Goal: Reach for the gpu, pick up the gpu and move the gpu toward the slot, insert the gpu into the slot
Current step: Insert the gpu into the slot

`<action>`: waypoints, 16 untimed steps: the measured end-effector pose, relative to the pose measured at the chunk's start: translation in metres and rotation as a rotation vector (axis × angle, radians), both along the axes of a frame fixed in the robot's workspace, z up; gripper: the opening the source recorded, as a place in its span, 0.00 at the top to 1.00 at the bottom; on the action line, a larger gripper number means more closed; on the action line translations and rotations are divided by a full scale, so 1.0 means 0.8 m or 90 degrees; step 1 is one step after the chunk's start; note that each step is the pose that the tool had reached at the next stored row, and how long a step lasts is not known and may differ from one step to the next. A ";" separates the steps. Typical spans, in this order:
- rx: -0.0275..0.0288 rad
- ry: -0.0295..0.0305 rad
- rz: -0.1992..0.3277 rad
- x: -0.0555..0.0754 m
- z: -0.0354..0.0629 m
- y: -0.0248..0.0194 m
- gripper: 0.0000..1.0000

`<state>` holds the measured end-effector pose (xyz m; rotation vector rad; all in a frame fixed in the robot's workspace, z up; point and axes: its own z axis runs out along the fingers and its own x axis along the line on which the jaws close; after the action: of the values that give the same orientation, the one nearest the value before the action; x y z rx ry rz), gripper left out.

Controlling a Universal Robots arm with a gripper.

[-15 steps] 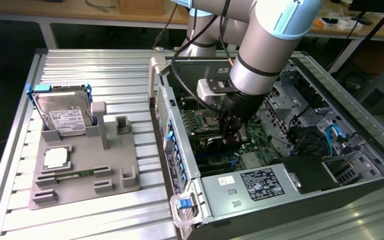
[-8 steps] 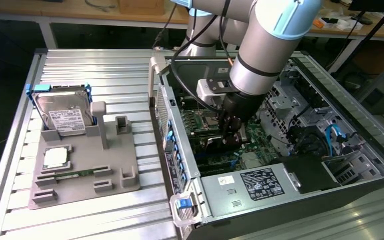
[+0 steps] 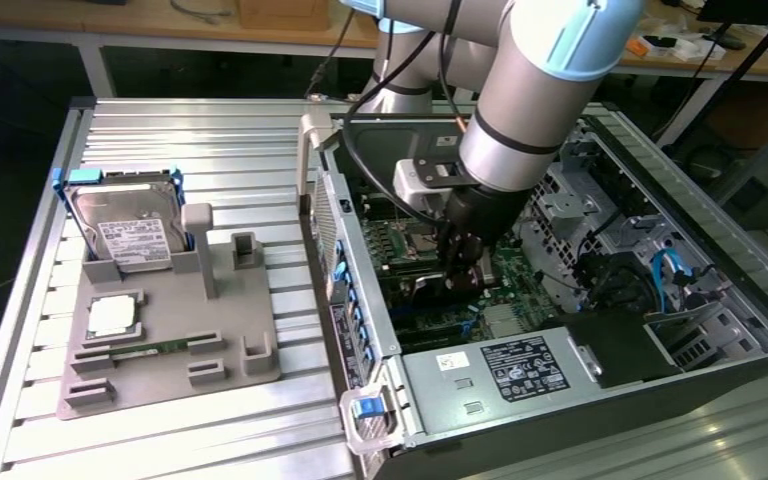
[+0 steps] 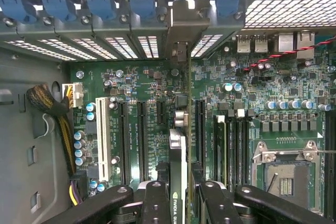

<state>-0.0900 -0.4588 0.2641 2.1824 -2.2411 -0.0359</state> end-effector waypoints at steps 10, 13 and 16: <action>0.0002 -0.0001 0.000 0.000 -0.006 0.0000 0.73; 0.0001 0.0000 0.000 0.000 -0.007 0.0000 0.73; 0.0001 0.0000 0.000 0.000 -0.009 0.0000 0.73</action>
<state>-0.0903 -0.4588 0.2568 2.1825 -2.2412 -0.0360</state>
